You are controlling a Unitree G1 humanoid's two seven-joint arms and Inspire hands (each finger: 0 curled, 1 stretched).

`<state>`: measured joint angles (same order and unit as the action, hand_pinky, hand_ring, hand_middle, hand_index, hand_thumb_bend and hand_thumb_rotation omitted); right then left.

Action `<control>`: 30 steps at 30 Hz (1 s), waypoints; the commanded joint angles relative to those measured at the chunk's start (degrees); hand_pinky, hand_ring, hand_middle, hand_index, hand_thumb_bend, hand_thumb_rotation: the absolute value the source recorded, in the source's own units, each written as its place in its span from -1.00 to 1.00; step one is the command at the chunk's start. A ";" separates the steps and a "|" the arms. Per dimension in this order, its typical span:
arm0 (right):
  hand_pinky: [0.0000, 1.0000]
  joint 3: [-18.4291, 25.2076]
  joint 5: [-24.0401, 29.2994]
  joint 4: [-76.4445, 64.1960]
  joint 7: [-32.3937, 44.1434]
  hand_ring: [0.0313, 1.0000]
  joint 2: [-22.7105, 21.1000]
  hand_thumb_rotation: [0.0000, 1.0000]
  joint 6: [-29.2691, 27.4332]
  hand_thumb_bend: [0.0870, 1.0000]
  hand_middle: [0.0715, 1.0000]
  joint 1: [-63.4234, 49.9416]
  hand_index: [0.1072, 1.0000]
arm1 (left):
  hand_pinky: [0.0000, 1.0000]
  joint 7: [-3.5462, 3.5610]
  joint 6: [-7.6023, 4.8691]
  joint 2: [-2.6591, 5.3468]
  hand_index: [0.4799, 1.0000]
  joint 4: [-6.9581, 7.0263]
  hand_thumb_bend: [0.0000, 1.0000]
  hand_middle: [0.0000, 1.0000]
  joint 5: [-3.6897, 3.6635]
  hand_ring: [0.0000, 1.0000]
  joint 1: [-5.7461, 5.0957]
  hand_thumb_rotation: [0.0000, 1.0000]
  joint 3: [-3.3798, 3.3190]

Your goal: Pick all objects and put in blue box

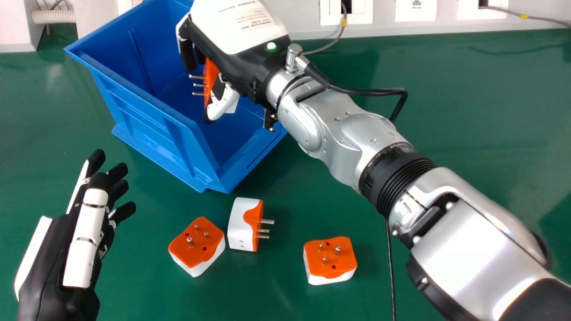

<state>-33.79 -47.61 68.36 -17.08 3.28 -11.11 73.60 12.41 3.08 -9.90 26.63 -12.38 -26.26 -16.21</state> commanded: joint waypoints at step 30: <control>0.57 -1.80 1.55 -1.50 2.84 0.86 -2.12 -1.00 1.86 0.04 0.89 -1.41 0.85 | 0.79 -1.05 -2.92 0.66 0.96 1.19 -0.10 0.90 0.97 0.89 -0.16 1.00 0.32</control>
<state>-35.38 -45.58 68.79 -12.66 1.27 -9.24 71.07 11.28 1.74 -9.32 27.05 -11.29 -26.47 -15.85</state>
